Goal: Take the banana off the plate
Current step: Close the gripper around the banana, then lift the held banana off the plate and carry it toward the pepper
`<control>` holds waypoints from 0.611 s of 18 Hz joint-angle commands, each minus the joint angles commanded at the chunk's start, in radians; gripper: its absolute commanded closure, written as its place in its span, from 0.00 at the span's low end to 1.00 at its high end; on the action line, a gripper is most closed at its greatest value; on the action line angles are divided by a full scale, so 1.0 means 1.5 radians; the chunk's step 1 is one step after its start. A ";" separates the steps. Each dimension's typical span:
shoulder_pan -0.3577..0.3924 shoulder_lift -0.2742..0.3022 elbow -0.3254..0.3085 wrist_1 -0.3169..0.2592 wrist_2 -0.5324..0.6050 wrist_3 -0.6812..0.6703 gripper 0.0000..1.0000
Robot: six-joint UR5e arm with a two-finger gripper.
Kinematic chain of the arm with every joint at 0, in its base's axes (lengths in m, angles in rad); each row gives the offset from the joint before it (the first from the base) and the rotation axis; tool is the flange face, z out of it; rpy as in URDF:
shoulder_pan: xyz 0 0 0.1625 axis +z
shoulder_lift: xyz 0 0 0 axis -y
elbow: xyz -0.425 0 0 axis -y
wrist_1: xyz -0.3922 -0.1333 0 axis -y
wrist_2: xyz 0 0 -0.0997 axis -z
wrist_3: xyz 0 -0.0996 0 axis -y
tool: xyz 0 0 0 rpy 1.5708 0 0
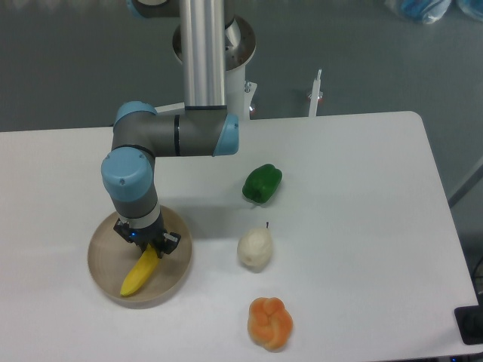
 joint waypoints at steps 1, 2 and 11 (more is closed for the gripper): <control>0.001 0.002 0.002 0.000 0.000 0.000 0.64; 0.003 0.008 0.003 -0.001 -0.002 0.000 0.64; 0.045 0.093 0.011 -0.011 -0.004 0.022 0.66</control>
